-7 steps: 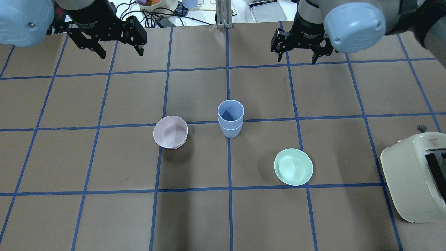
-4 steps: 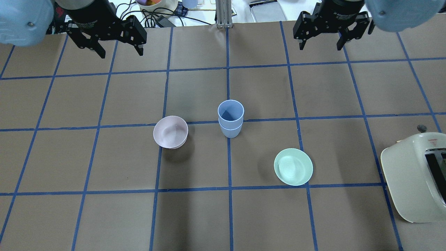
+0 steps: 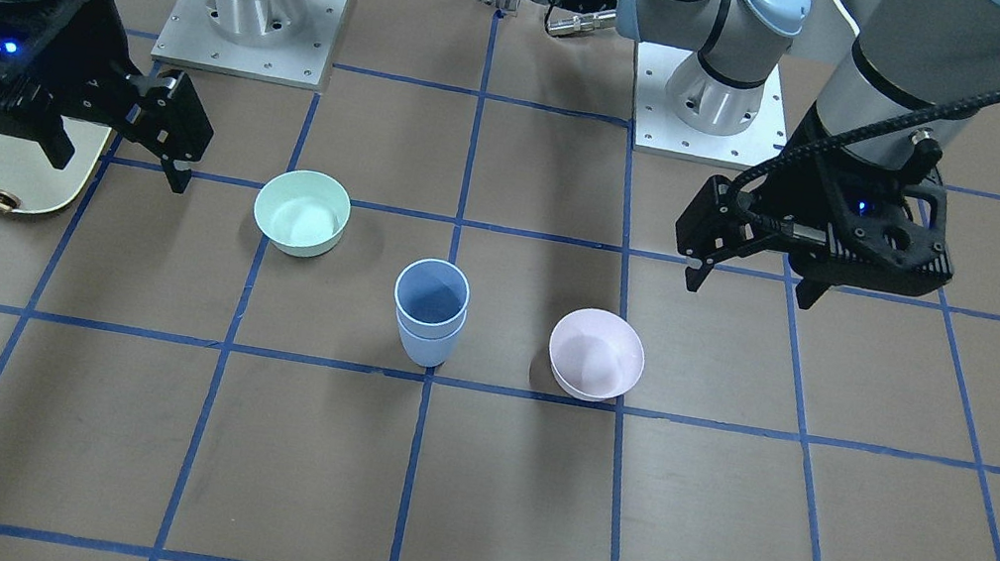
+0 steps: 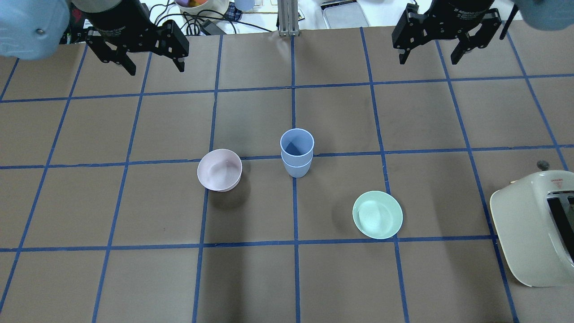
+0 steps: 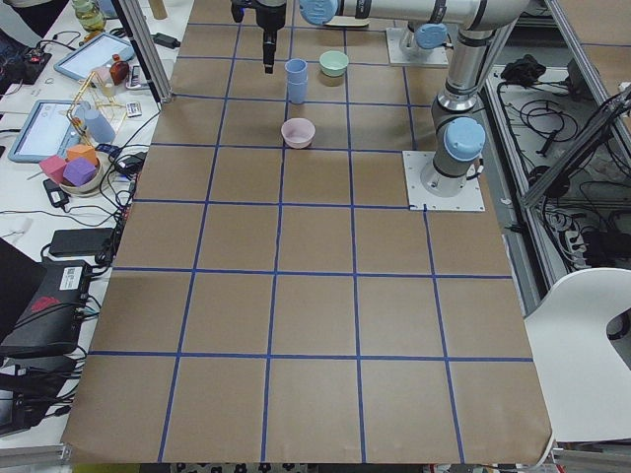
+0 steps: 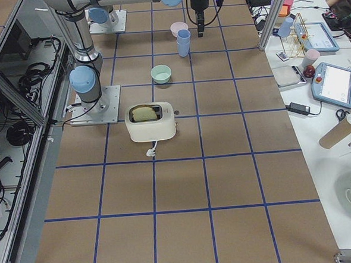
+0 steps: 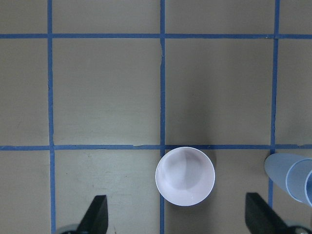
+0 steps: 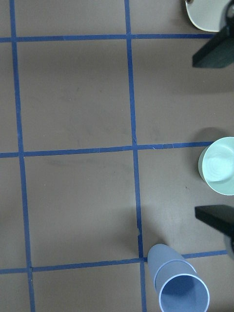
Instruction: Stack blue cups with both arms
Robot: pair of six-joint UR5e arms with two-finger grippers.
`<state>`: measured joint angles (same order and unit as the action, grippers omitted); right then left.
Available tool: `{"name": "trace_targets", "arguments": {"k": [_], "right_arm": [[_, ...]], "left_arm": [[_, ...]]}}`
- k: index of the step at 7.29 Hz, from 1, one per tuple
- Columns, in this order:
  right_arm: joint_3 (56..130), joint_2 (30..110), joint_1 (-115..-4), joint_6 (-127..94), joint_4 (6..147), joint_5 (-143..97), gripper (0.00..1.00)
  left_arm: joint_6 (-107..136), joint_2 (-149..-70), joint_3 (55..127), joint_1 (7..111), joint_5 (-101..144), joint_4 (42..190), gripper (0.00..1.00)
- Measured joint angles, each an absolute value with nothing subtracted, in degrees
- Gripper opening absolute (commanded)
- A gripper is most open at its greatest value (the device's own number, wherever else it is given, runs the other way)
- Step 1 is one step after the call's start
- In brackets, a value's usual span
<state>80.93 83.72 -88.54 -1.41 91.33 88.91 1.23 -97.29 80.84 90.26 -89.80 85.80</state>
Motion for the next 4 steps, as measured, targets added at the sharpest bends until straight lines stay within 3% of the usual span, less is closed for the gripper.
{"name": "trace_targets", "arguments": {"k": [4], "right_arm": [[81.7,84.0,-88.8,-1.5,90.6,88.8,1.0]], "left_arm": [[1.7,-97.2,80.7,90.3,-89.8,87.3,1.0]]}}
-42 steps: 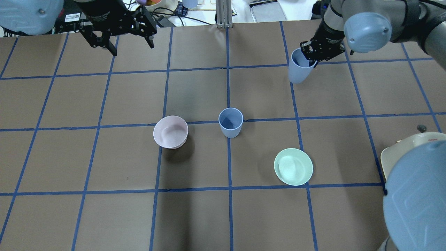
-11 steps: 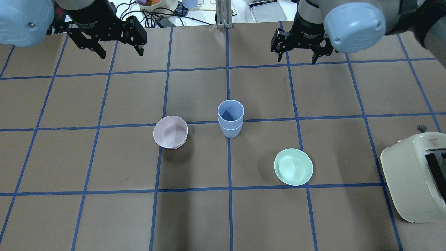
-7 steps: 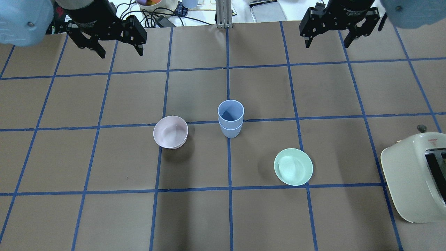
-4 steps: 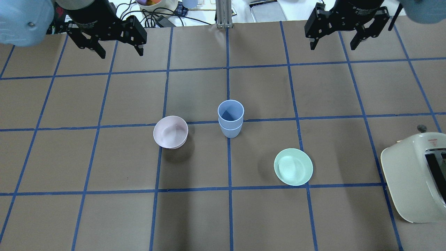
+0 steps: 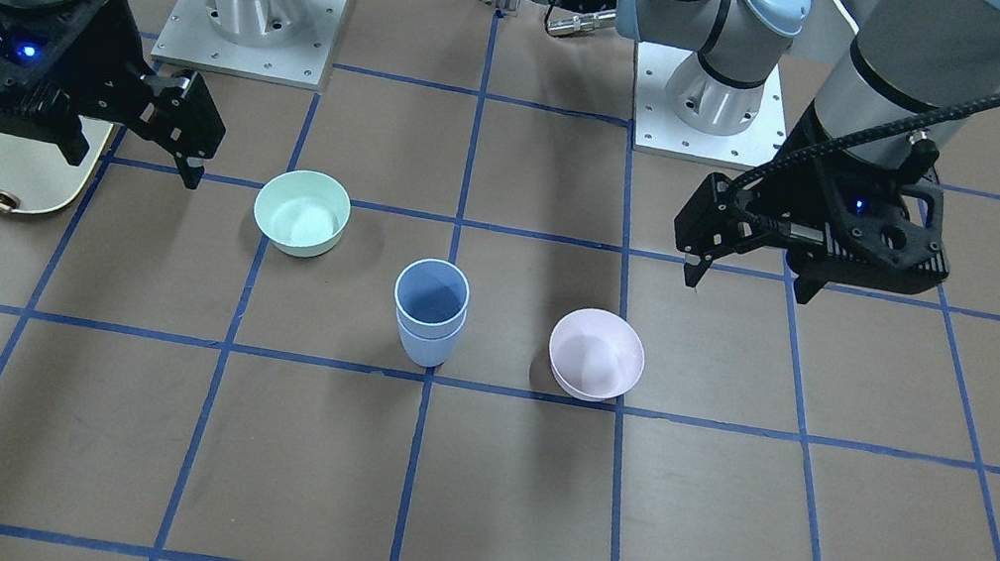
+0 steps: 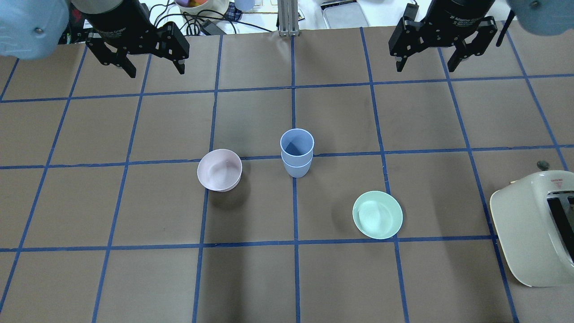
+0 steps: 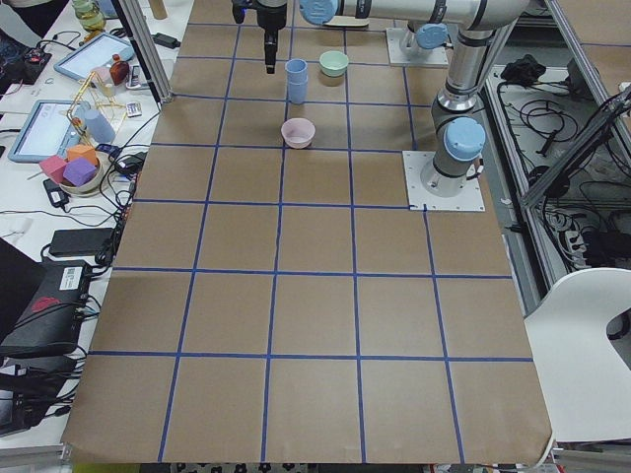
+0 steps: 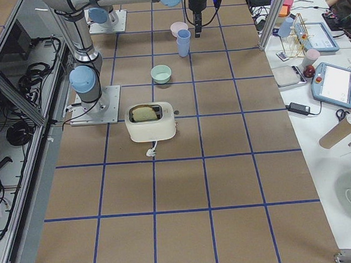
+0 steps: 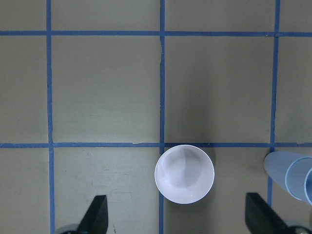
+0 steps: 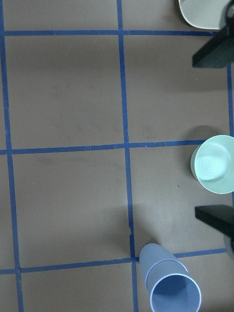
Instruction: Stack blue cups with both arms
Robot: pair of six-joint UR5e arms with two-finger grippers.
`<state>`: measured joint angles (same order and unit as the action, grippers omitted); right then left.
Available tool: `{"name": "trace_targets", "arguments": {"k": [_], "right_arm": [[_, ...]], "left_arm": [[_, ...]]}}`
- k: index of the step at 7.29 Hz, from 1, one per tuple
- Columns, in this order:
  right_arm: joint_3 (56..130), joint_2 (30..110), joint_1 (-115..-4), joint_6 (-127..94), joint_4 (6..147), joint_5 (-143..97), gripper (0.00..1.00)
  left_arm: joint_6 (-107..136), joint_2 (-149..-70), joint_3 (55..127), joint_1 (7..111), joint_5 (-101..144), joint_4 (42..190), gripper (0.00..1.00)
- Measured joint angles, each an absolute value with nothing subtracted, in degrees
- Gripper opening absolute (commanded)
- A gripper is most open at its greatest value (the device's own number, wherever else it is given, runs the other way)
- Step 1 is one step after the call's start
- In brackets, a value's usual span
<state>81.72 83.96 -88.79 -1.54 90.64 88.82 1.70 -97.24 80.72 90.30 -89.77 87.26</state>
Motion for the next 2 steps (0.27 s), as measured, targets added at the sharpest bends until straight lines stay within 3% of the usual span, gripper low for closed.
{"name": "trace_targets", "arguments": {"k": [2], "right_arm": [[81.8,84.0,-88.8,-1.5,90.6,88.8,1.0]], "left_arm": [[1.8,-97.2,80.7,90.3,-89.7,87.6,1.0]]}}
